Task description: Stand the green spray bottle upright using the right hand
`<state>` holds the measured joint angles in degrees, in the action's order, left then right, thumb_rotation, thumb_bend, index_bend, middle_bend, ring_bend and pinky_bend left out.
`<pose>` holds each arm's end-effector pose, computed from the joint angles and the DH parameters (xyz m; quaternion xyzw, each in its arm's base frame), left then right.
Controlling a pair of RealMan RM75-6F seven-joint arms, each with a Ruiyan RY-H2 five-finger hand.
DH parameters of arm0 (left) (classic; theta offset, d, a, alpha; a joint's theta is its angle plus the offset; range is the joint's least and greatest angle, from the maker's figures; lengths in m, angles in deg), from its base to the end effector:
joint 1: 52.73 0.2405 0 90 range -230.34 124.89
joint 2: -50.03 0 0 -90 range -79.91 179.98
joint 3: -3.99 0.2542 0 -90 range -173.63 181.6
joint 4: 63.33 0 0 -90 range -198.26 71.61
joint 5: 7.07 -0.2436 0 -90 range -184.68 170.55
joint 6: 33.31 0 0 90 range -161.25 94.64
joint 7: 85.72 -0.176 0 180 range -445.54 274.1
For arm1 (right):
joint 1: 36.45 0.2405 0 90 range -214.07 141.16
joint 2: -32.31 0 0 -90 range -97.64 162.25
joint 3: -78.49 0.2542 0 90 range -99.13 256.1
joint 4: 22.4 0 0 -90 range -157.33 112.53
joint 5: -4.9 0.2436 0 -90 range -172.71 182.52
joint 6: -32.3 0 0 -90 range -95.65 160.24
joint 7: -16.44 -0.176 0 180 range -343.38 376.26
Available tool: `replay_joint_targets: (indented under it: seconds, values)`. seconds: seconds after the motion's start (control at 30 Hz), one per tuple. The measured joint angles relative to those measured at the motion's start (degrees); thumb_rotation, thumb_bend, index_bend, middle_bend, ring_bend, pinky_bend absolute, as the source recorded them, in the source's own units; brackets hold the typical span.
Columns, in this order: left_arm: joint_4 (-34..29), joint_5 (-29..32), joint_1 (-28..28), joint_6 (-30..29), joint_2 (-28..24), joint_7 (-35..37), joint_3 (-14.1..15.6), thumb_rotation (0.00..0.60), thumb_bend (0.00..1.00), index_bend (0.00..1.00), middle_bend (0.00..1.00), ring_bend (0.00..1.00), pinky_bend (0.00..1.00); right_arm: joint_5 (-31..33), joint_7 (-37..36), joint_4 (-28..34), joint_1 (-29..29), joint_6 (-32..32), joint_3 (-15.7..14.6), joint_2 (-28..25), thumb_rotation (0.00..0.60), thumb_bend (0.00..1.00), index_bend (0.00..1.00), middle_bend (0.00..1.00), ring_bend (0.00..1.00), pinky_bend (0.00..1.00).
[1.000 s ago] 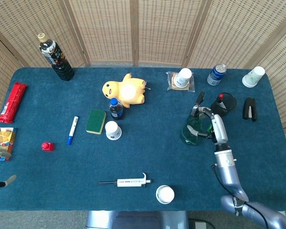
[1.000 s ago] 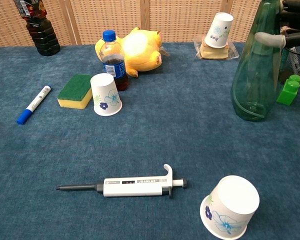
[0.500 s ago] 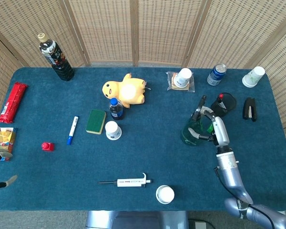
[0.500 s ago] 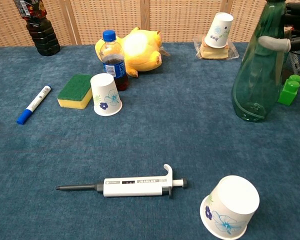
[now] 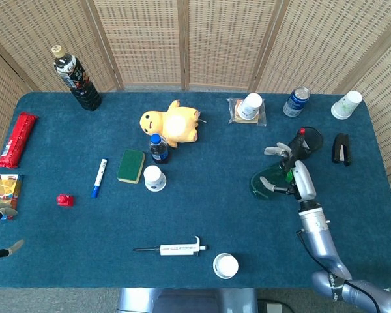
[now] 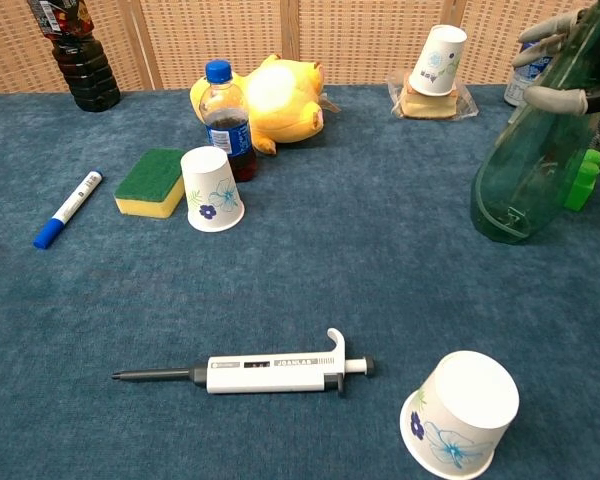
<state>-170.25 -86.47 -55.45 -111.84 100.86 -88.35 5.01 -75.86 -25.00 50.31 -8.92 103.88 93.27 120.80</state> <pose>-0.3256 0.1803 0.1529 -0.5871 -0.4689 -0.2950 0.5903 -0.2257 -0.3773 0.0238 0.4444 -0.5513 0.6389 0.3007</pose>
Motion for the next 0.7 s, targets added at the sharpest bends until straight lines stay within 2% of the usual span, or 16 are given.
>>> replay_joint_targets:
  seconds: [0.5,0.7]
  values:
    - [0.18,-0.20,-0.15,0.12,0.20,0.13,0.03,0.524,0.24,0.31,0.26,0.21,0.32,-1.07,0.44,2.00,0.15,0.26,-0.57,-1.71,0.595,0.29,0.17,0.28,0.06,0.14]
    - [0.35,-0.28,-0.15,0.11,0.18,0.29,0.07,0.522,0.24,0.31,0.26,0.21,0.34,-1.68,0.31,2.92,0.29,-0.26,-1.21,-2.76,0.501,0.29,0.13,0.26,0.04,0.10]
